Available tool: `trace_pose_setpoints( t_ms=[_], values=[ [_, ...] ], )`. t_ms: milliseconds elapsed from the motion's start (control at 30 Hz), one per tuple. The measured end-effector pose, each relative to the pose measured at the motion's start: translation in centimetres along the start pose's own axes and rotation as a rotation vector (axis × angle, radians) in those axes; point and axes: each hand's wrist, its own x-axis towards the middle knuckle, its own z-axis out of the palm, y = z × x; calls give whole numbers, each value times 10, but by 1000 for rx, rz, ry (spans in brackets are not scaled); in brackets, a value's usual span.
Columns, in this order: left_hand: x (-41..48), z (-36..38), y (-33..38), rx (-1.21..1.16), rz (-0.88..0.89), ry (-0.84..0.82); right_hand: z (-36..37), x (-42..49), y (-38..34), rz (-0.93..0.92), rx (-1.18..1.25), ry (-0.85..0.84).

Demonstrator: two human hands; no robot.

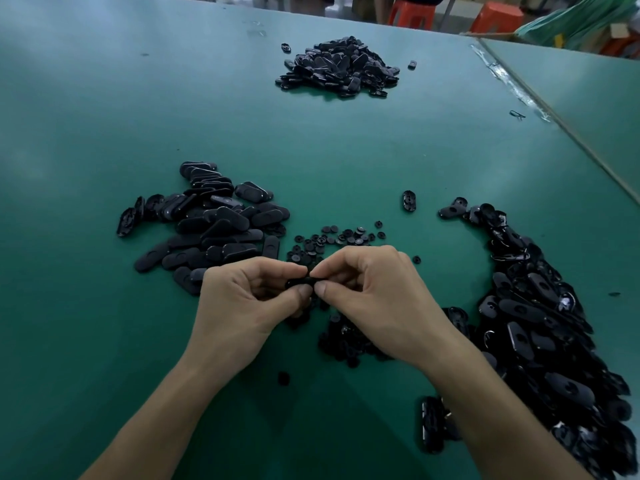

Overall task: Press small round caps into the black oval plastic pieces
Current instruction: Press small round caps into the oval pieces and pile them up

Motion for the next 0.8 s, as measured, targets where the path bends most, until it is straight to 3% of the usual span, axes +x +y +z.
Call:
trace_pose_setpoints(
  t_ms=[300,433,567,700,800],
  values=[
    [0,-2,-5,140,142,87,-4,13,3,35,21,-23],
    [2,-8,-7,328,262,165,-22,27,20,90,-40,173],
    [6,-15,-5,483,348,290,-45,42,40,155,-257,326],
    [10,-26,-5,571,235,436,-55,65,61,331,-476,188],
    [12,-29,-3,658,205,447,-58,80,71,437,-675,85]
  ],
)
